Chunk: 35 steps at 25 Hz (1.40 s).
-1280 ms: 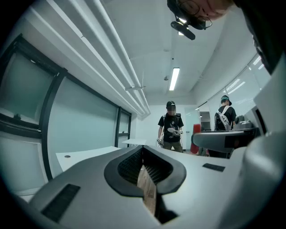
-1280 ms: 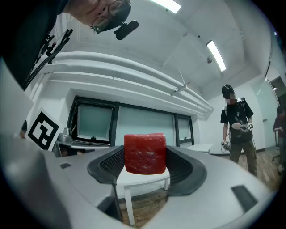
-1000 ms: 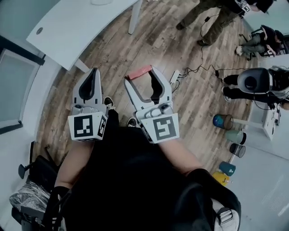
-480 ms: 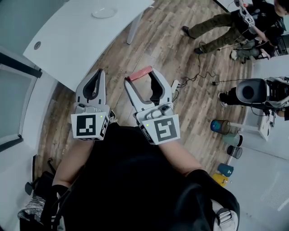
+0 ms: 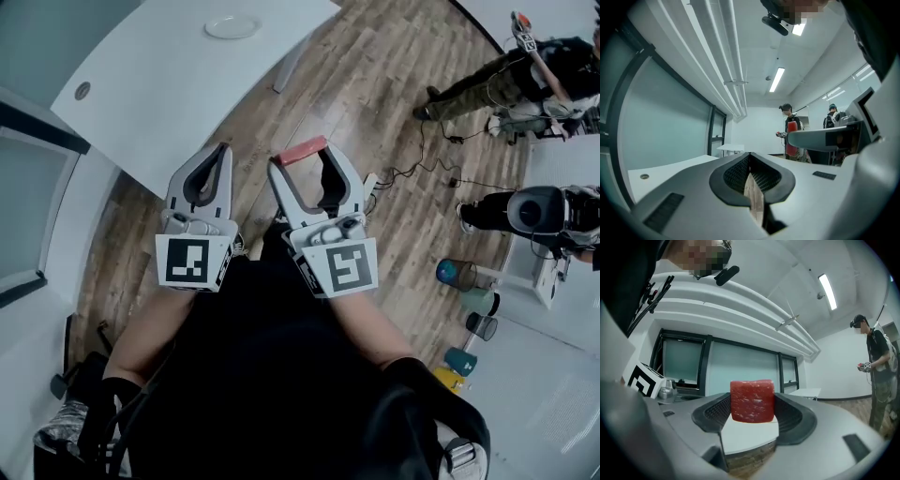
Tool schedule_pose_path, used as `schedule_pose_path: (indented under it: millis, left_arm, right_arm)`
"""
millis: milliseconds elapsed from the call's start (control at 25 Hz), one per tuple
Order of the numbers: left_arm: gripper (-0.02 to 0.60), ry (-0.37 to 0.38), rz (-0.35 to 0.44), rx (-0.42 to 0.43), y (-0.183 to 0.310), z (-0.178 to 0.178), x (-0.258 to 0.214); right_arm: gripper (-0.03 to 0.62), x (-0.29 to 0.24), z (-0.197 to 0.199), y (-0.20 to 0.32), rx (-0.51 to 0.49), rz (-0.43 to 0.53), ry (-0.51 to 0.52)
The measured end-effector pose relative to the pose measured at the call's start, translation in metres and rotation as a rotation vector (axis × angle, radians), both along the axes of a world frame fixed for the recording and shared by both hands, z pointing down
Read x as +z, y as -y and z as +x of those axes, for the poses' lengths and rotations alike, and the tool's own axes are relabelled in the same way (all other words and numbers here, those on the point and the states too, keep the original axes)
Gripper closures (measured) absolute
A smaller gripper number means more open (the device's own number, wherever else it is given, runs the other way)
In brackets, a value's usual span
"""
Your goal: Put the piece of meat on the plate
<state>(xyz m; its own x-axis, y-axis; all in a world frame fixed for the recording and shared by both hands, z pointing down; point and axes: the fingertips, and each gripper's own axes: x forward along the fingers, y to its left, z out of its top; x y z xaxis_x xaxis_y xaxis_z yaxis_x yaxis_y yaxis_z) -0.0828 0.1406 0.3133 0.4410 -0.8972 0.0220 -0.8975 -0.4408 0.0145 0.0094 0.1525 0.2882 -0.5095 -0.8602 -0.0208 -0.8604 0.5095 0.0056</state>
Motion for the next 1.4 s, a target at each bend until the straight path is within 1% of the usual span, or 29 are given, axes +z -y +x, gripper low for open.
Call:
schedule_pose_path:
  millis: [120,280,360,520,600,680,720,800,840,920,960,1040,1160,1320,1400]
  left_arm:
    - [0.578,0.025,-0.007,0.004,0.015,0.007,0.002]
    - [0.578,0.063,-0.028,-0.043,0.050,0.006,0.008]
    - [0.578,0.073,-0.036,-0.065,0.070,0.014,0.010]
    - [0.578,0.088,-0.030,-0.079,0.112,0.042,0.009]
    - [0.578,0.094,-0.024,-0.089,0.136,0.059,0.008]
    - [0.578,0.095,-0.015,-0.102,0.159,0.077,0.006]
    - [0.578,0.097,-0.014,-0.110,0.170,0.086,0.006]
    - [0.578,0.104,-0.020,-0.131,0.187,0.101,0.007]
    - [0.578,0.110,-0.023,-0.143,0.193,0.107,0.008]
    - [0.578,0.122,-0.030,-0.167,0.203,0.116,0.008]
    - [0.578,0.130,-0.034,-0.178,0.208,0.119,0.009]
    - [0.578,0.148,-0.047,-0.197,0.215,0.118,0.012]
    - [0.578,0.162,-0.084,-0.230,0.220,0.107,0.019]
    - [0.578,0.144,-0.099,-0.260,0.244,0.091,0.027]
    - [0.577,0.138,-0.116,-0.265,0.261,0.084,0.041]
  right_arm:
    - [0.307,0.006,0.005,0.021,-0.007,-0.015,0.018]
    - [0.307,0.011,0.008,0.059,-0.052,-0.019,0.034]
    - [0.307,0.009,0.014,0.079,-0.079,-0.011,0.037]
    - [0.307,-0.005,0.032,0.124,-0.139,0.045,0.077]
    - [0.307,0.002,0.046,0.147,-0.152,0.002,0.063]
    - [0.307,0.018,0.065,0.168,-0.161,-0.066,0.010]
    - [0.307,0.021,0.073,0.178,-0.170,-0.075,-0.001]
    - [0.307,0.015,0.085,0.198,-0.197,-0.046,0.026]
    - [0.307,0.016,0.091,0.205,-0.210,-0.050,0.029]
    - [0.307,0.020,0.102,0.219,-0.233,-0.065,0.027]
    - [0.307,0.017,0.105,0.226,-0.243,-0.053,0.047]
    - [0.307,0.017,0.107,0.241,-0.255,-0.043,0.068]
    - [0.307,0.021,0.103,0.252,-0.266,-0.065,0.062]
    - [0.307,0.029,0.086,0.277,-0.297,-0.069,0.098]
    - [0.307,0.037,0.080,0.293,-0.301,-0.075,0.100]
